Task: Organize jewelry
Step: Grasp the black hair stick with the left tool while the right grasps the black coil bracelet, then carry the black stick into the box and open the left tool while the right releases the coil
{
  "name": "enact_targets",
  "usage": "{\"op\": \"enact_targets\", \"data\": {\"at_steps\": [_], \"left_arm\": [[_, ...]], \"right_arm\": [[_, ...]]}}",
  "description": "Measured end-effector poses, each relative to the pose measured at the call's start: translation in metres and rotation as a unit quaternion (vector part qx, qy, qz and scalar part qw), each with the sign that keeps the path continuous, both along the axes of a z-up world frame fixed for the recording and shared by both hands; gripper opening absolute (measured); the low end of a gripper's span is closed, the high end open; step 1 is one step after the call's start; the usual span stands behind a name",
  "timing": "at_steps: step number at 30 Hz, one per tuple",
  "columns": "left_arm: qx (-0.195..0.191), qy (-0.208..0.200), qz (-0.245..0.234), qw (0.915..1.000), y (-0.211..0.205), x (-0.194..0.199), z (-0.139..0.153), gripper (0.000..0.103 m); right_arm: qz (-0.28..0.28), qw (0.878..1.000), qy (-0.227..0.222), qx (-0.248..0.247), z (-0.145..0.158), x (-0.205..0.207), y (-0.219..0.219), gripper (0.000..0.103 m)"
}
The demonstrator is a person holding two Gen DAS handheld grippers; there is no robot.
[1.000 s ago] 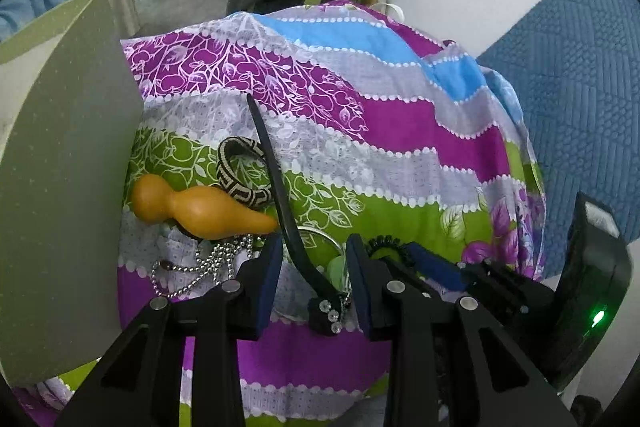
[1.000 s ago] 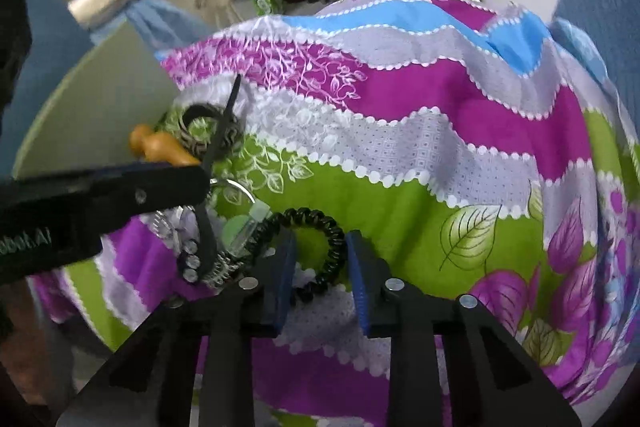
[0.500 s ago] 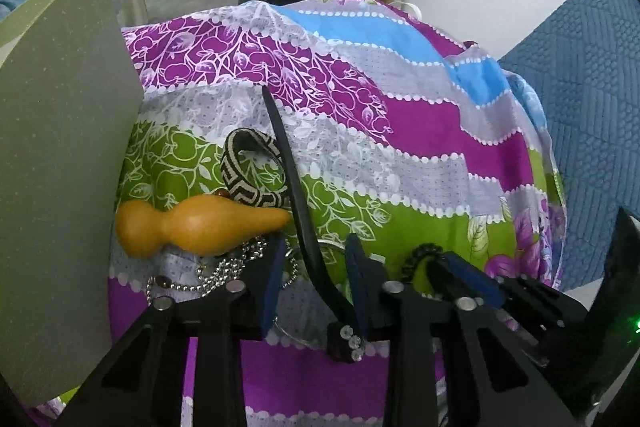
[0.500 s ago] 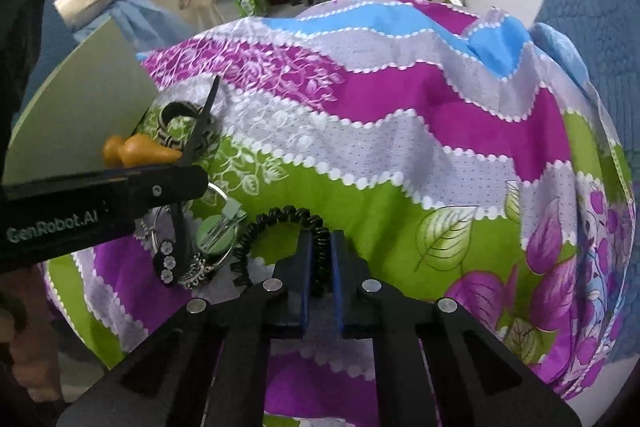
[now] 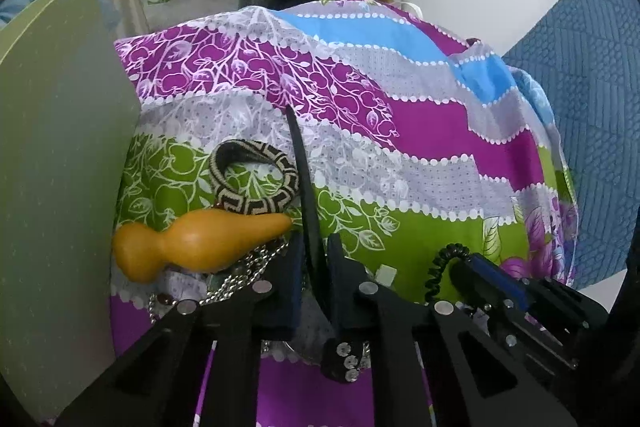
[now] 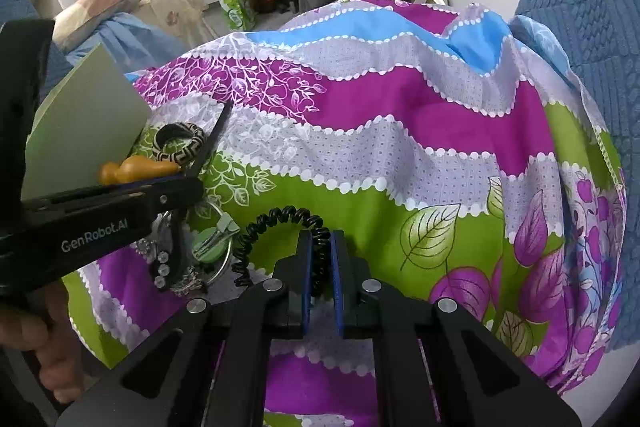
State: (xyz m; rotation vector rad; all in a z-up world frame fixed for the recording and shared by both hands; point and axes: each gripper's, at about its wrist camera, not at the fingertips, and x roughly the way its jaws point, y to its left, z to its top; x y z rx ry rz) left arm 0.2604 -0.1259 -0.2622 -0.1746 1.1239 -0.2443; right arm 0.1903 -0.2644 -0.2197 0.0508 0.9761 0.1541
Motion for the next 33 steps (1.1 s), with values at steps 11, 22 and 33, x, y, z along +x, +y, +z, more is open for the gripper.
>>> {"op": "enact_targets", "data": {"at_steps": [11,22,33], "left_arm": [[-0.042,-0.014,-0.018,0.9989,0.016,-0.022,0.038,0.007],[-0.072,-0.053,-0.03,0.9955,0.035,-0.044,0.092,0.004],[-0.068,-0.073,-0.014,0.9949,0.067,-0.061,0.146,0.004]], "right_arm": [[-0.039,0.999,-0.001,0.021,0.027,-0.009,0.001,0.007],[-0.058,0.998,-0.025,0.023,0.062,-0.028,0.011,0.007],[-0.076,0.996,-0.037,0.013,0.111,-0.041,0.017,0.007]]}}
